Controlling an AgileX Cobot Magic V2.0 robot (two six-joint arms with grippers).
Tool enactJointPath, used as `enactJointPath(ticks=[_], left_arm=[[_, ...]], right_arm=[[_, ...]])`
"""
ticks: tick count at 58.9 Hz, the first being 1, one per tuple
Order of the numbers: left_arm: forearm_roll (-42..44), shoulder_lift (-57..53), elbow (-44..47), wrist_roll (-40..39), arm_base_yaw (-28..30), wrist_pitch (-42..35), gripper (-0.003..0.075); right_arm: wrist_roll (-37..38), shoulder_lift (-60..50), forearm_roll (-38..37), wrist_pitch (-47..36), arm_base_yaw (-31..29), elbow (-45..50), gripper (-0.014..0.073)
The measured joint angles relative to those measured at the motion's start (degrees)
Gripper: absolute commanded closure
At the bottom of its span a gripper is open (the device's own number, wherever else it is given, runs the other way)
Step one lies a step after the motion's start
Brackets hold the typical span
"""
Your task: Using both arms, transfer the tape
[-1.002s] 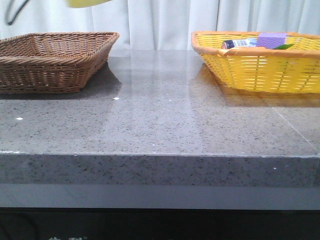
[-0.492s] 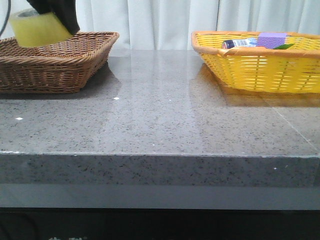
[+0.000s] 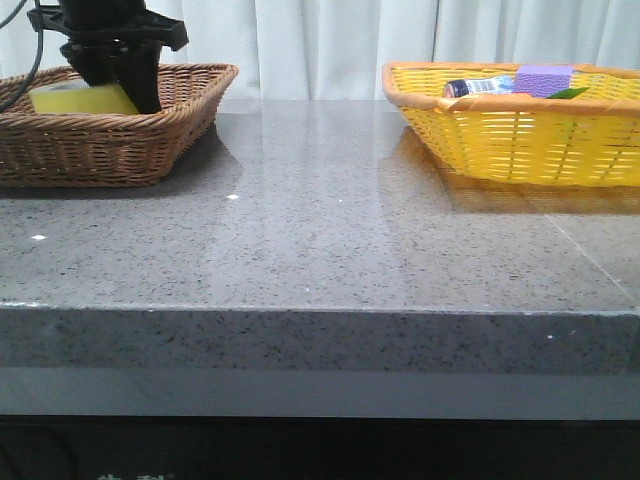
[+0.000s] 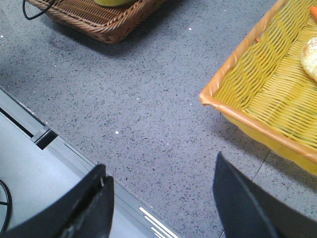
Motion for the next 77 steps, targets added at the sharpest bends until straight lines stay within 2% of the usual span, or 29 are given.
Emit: enactJointPath(ticks=[22, 39, 45, 57, 77], left_arm=[[-1.0, -1.6, -7.1, -1.1, 0.0, 0.6, 0.0279], [-7.8, -13.4, -8.8, -1.8, 0.0, 1.0, 0.0279], [-10.4, -18.8, -6.6, -1.8, 0.0, 1.1, 0.0279], [-11.9, -32.9, 7.9, -1.7, -1.7, -1.1, 0.0279], [-12.7, -58.5, 43.7, -0.4, -2.4, -19.1, 0.0279]], right_arm=[[0.0, 0.0, 0.0, 0.0, 0.0, 0.0, 0.0127], [0.0, 0.0, 0.0, 0.0, -0.1, 0.0, 0.0127], [0.0, 0.0, 0.0, 0.0, -0.1, 0.0, 0.0127], [0.0, 0.0, 0.0, 0.0, -0.1, 0.0, 0.0127], [0.0, 0.0, 0.0, 0.0, -0.1, 0.0, 0.0127]])
